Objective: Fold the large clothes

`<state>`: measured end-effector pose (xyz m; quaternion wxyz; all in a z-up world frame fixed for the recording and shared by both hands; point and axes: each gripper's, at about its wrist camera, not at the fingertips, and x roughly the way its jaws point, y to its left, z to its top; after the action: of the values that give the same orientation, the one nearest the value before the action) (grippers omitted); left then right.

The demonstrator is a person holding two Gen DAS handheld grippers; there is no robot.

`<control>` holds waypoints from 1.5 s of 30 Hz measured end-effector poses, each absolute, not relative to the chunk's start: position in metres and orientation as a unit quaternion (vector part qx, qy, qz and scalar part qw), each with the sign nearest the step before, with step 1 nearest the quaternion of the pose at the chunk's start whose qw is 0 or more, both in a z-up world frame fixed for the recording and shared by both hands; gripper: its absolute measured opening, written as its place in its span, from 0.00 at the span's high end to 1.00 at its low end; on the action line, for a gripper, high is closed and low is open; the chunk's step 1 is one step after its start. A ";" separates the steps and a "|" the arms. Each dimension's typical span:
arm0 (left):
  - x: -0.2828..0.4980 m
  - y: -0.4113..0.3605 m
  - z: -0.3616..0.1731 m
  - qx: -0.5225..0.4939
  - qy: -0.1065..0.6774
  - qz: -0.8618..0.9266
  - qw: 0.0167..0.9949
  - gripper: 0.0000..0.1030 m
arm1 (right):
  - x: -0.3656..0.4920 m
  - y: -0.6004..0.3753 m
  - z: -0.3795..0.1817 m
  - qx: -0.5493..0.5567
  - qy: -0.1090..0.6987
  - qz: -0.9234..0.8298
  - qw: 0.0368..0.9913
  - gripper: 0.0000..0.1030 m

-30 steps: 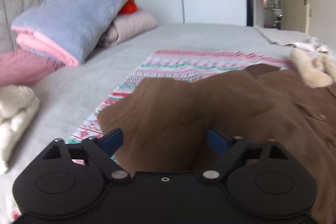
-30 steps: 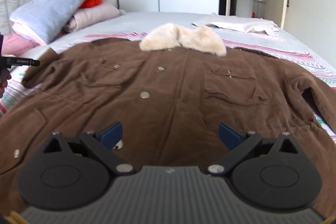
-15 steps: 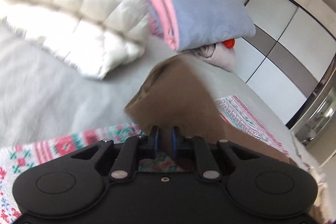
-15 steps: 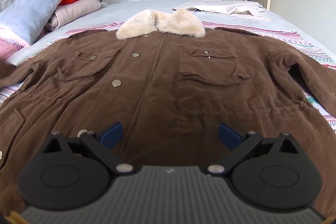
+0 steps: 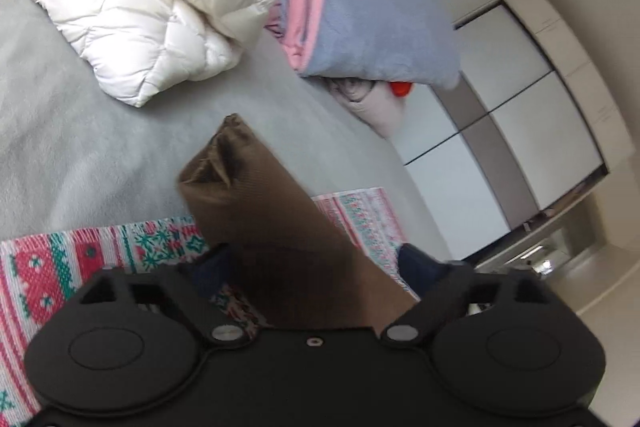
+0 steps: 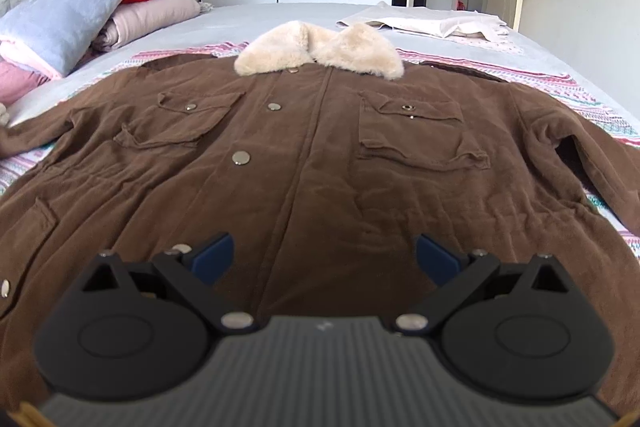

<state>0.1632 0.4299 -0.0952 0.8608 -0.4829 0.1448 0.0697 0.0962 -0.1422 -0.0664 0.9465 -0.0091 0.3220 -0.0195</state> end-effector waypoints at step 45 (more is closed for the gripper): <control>0.162 0.088 -0.040 -0.151 0.254 -0.150 0.944 0.03 | 0.016 -0.376 0.024 0.191 0.180 -0.421 0.868 0.07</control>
<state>0.1624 0.0882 -0.0399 0.9435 -0.1511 0.2540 -0.1498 0.0159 -0.3763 0.0241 0.8682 0.1913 0.1799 -0.4211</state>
